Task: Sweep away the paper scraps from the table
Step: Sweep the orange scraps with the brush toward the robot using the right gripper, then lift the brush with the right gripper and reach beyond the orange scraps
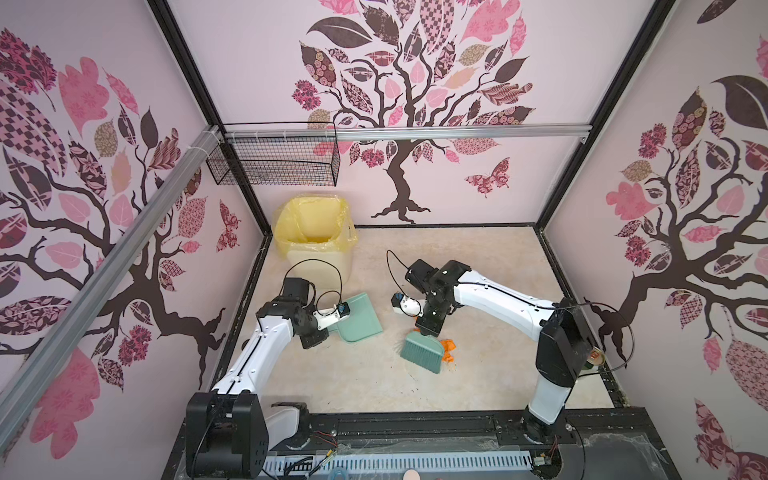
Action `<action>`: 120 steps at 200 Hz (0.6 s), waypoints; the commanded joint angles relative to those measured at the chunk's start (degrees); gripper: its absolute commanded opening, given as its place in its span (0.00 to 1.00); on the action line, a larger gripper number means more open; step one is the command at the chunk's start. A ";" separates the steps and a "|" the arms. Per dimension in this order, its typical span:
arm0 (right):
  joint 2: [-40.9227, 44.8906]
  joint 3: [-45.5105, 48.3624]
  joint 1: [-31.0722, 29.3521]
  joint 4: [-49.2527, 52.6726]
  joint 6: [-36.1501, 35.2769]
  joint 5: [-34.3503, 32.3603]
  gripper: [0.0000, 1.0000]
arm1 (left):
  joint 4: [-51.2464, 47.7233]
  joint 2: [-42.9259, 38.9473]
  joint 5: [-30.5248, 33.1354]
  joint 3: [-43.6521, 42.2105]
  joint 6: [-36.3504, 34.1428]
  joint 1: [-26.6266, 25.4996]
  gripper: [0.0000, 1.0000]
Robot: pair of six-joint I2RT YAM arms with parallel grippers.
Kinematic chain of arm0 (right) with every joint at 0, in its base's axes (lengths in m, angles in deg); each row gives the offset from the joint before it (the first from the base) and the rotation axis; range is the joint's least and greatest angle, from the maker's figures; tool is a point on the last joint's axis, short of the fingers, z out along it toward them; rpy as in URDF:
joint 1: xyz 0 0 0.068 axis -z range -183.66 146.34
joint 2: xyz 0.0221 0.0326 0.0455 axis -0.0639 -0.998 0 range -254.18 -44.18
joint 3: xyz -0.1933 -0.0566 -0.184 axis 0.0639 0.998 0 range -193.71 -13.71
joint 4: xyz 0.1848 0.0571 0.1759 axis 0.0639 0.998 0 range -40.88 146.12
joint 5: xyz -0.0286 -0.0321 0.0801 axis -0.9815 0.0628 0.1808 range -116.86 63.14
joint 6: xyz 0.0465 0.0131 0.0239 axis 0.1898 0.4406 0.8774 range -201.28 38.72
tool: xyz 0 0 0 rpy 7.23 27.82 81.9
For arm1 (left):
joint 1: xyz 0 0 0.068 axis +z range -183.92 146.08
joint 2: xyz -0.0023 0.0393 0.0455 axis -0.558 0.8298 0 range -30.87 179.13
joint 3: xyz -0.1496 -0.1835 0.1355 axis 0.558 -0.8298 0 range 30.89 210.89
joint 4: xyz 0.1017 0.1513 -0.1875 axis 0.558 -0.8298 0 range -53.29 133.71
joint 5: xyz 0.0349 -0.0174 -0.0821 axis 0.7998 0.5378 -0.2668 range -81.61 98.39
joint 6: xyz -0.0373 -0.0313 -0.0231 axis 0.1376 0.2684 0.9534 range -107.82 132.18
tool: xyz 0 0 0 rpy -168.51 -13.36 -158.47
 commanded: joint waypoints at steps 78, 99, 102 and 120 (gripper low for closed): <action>-2.57 -8.96 0.46 1.59 -5.46 -1.31 0.00 | 0.66 0.74 -2.36 -2.47 -0.54 0.19 0.00; 0.55 -8.95 0.54 2.00 -5.32 2.22 0.00 | 0.46 1.79 -1.77 -2.44 -1.49 -0.40 0.00; 1.11 -8.92 0.50 1.94 -5.34 2.77 0.00 | 0.51 2.02 -1.70 -2.40 -1.60 -0.58 0.00; 4.89 -8.66 0.54 1.25 -4.85 5.88 0.00 | 0.29 3.64 -1.18 -1.63 -1.97 -1.40 0.00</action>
